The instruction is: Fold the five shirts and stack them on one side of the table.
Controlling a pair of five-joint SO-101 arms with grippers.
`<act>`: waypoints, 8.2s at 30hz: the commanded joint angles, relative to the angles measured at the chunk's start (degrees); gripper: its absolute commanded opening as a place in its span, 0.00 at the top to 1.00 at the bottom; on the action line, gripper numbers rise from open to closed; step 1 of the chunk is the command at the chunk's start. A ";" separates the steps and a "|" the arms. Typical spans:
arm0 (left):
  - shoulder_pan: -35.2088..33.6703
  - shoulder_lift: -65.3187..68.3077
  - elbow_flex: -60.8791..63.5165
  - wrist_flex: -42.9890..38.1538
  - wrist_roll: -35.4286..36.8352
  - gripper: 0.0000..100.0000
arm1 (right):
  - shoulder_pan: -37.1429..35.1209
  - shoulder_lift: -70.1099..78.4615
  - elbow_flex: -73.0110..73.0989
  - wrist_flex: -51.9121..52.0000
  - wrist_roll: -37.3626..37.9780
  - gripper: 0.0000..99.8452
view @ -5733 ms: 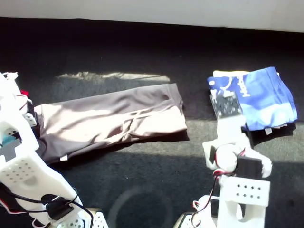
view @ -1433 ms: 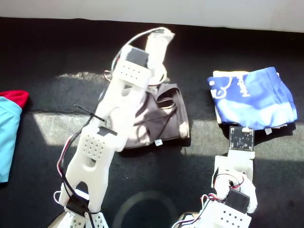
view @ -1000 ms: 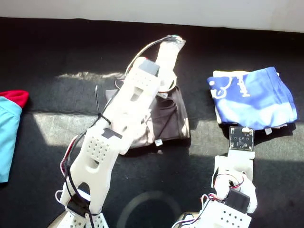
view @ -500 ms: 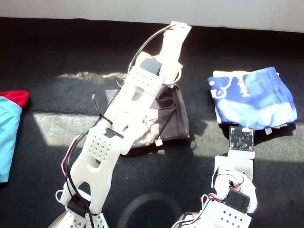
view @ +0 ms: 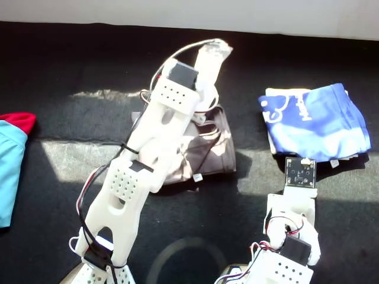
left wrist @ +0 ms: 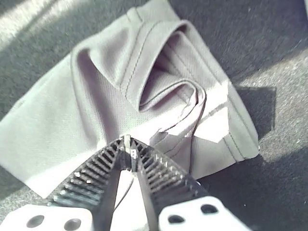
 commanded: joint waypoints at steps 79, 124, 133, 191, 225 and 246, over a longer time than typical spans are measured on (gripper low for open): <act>1.80 3.30 2.95 2.73 1.23 0.99 | -0.13 -0.84 8.40 -0.13 0.09 0.99; 13.58 -4.26 14.73 -2.99 3.43 0.99 | 9.45 -0.92 7.69 -4.09 -9.14 0.99; 19.12 -1.89 14.73 -8.18 5.71 0.99 | 9.45 -0.92 7.69 -4.09 -9.14 0.99; -25.45 6.73 7.87 -13.80 -5.63 0.99 | -34.77 85.05 -45.49 -12.97 -17.58 0.99; -15.78 -35.21 36.26 0.44 -3.16 0.99 | -32.31 76.00 -70.64 5.76 -17.93 0.99; -27.47 -66.42 80.84 -14.86 -0.70 0.99 | -35.65 110.64 -95.69 7.69 -34.55 0.65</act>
